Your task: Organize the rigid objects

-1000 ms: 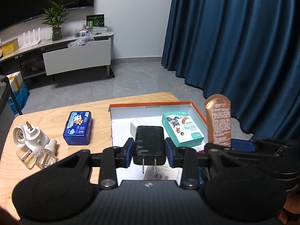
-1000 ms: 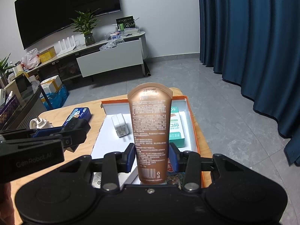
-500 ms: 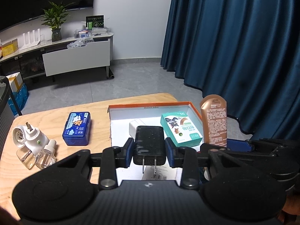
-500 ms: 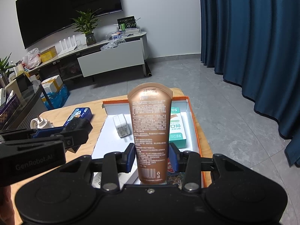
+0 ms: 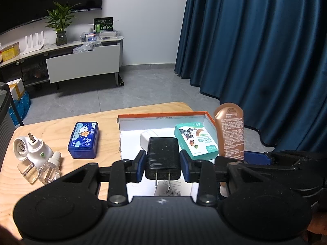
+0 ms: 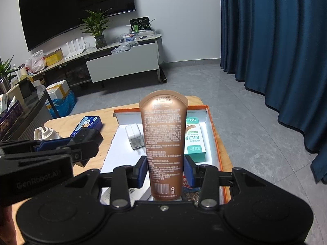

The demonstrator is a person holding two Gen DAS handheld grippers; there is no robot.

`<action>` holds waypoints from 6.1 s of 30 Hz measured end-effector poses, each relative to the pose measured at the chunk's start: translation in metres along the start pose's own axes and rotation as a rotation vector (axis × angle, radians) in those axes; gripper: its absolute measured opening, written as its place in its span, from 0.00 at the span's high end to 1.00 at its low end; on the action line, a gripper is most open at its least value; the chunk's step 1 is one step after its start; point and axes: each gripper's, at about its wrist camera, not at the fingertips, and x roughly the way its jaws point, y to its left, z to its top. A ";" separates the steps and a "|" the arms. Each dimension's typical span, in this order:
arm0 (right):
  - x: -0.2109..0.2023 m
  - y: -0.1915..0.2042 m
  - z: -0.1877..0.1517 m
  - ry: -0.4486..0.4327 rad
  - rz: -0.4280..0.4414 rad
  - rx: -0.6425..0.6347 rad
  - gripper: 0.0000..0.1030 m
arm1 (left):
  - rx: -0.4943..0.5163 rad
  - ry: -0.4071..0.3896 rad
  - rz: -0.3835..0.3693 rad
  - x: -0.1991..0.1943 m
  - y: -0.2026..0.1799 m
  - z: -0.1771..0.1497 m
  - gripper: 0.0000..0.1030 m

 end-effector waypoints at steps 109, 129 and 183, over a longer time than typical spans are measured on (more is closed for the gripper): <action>0.008 -0.002 -0.007 0.030 -0.002 0.008 0.55 | 0.002 0.010 -0.007 0.003 -0.001 -0.005 0.65; 0.012 -0.007 -0.007 0.043 -0.009 0.018 0.55 | -0.002 0.019 -0.009 0.005 0.000 -0.007 0.65; 0.037 -0.045 -0.009 0.038 -0.007 0.060 0.48 | 0.003 0.117 -0.003 0.045 -0.022 -0.025 0.65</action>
